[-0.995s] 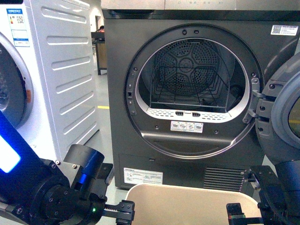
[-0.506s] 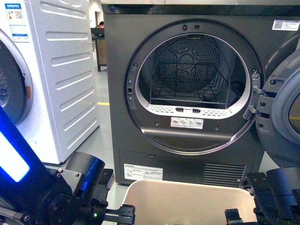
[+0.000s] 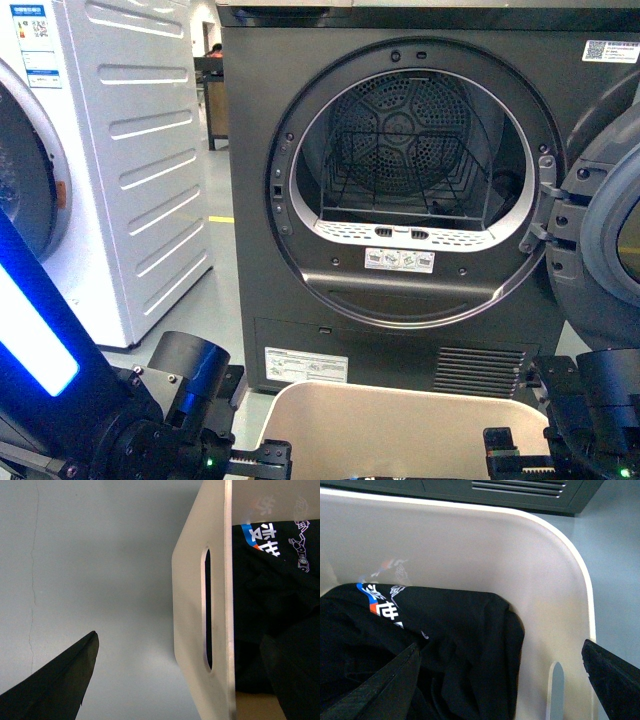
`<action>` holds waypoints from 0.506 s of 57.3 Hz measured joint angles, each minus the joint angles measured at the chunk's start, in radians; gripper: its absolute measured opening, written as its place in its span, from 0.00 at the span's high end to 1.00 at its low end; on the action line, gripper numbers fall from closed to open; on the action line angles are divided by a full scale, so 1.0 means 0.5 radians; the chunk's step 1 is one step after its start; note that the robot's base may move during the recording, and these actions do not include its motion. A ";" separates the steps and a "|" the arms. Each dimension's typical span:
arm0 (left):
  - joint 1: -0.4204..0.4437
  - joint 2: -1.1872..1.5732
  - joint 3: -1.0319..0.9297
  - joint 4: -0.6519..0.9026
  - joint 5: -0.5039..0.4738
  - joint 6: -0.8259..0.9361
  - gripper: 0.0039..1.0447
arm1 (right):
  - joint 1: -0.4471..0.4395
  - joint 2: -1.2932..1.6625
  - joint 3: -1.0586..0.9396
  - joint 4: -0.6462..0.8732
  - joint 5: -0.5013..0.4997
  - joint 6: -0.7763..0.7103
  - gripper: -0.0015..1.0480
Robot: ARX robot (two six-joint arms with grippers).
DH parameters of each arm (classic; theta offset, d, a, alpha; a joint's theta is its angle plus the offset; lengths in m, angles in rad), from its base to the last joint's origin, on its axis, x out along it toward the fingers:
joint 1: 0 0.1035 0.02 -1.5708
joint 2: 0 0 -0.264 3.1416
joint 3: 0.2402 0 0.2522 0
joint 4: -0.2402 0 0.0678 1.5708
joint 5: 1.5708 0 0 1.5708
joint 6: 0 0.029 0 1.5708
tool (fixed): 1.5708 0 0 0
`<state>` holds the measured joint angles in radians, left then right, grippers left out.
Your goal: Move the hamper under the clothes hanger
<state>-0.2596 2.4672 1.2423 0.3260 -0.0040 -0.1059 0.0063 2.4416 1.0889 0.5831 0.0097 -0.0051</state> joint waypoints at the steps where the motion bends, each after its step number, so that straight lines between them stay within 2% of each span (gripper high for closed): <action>1: 0.000 -0.001 0.000 -0.001 -0.002 0.002 0.06 | -0.005 -0.005 -0.002 0.008 -0.015 0.019 0.08; 16: -0.003 -0.002 0.008 -0.020 -0.027 0.002 0.06 | -0.054 -0.082 -0.045 0.043 -0.014 0.085 0.08; 29: -0.032 -0.002 0.019 -0.018 0.002 0.001 0.06 | -0.100 -0.051 -0.042 0.005 0.094 0.047 0.08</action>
<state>-0.2756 2.4664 1.2518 0.3172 -0.0032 -0.1055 -0.0437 2.4161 1.0679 0.5858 0.0566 0.0181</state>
